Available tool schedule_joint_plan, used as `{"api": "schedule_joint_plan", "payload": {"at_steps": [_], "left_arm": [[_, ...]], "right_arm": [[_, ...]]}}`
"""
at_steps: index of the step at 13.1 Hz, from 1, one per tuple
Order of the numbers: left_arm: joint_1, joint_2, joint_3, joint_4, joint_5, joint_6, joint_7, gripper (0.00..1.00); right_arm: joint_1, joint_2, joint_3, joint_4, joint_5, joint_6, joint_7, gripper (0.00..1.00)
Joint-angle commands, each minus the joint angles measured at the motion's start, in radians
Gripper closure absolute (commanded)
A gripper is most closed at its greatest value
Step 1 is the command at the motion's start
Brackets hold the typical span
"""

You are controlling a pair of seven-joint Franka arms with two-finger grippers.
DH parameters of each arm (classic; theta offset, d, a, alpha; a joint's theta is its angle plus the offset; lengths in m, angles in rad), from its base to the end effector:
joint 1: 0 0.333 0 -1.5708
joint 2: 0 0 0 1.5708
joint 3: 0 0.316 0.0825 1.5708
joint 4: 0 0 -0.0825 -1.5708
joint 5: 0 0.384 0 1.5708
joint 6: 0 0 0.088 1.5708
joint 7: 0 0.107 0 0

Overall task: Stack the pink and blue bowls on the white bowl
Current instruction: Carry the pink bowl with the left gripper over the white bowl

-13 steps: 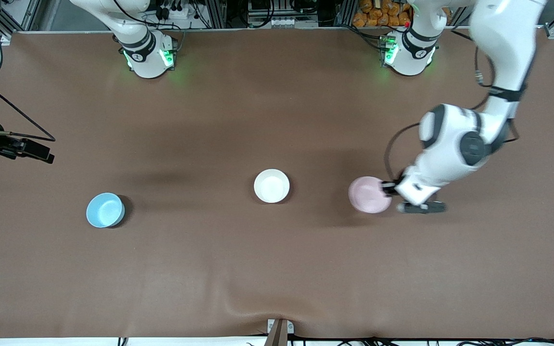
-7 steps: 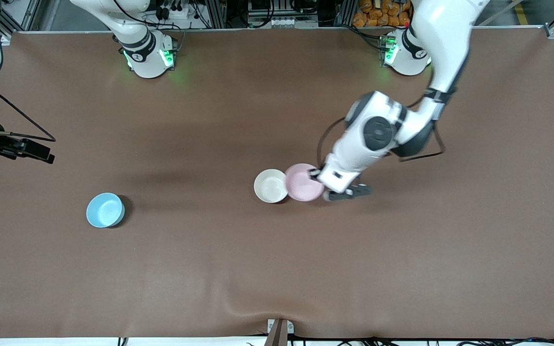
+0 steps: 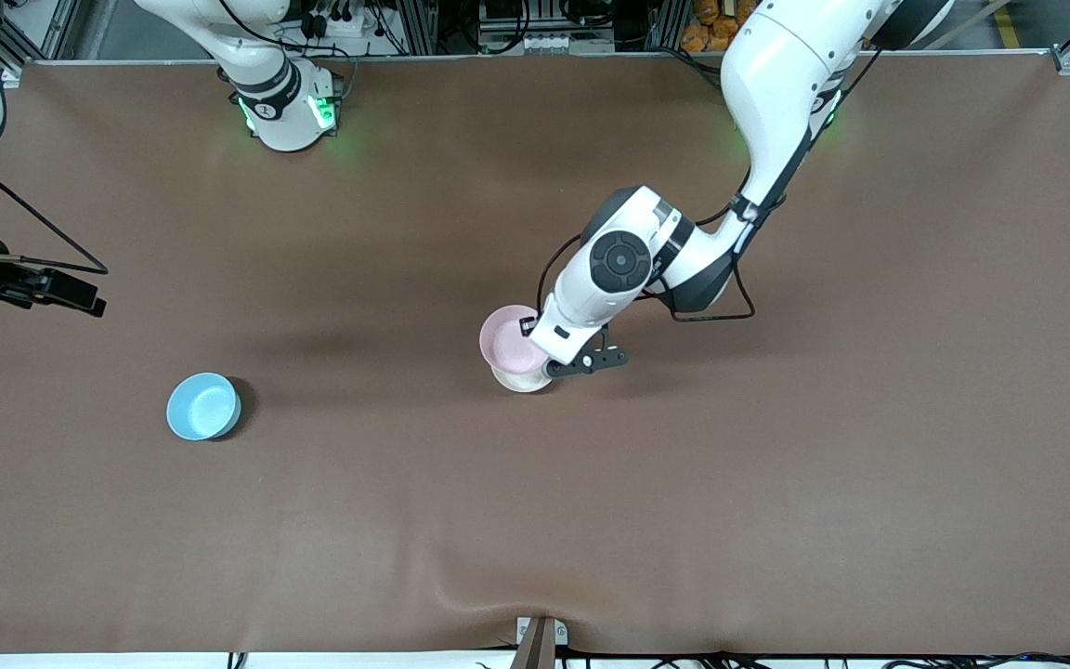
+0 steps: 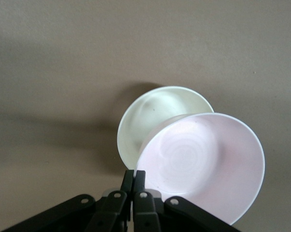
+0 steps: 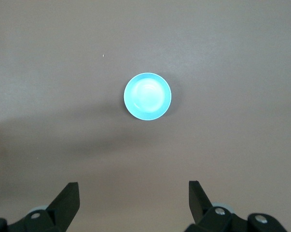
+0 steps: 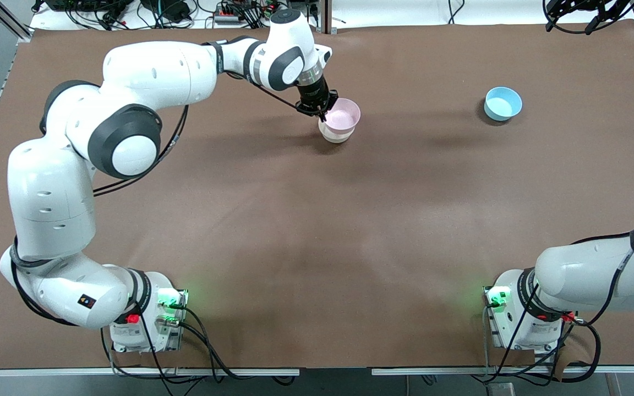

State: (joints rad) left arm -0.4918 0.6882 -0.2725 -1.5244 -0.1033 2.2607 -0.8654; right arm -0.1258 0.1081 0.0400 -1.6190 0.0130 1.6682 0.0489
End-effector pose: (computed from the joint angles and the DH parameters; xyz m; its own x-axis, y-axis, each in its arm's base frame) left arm 0.5369 -0.4736 0.2729 0.9649 0.2092 -0.1589 0.2393 -0.9495 0.2029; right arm 0.5877 -0.0503 0.5480 0.9890 -0.1354 -0.0596 -0.1364 -0.9905 -0.0143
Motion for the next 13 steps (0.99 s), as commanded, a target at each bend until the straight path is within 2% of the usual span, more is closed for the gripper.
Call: {"api": "schedule_joint_plan", "payload": {"at_steps": [1, 13], "left_arm": [[0.007, 0.013, 0.007, 0.03, 0.0, -0.018, 0.015, 1.0], [0.01, 0.054, 0.007, 0.026, 0.014, 0.042, 0.046, 1.0]], "right_arm": [[0.0, -0.002, 0.001, -0.002, -0.015, 0.005, -0.006, 0.0], [-0.001, -0.002, 0.003, -0.002, -0.015, 0.007, -0.006, 0.0]]}}
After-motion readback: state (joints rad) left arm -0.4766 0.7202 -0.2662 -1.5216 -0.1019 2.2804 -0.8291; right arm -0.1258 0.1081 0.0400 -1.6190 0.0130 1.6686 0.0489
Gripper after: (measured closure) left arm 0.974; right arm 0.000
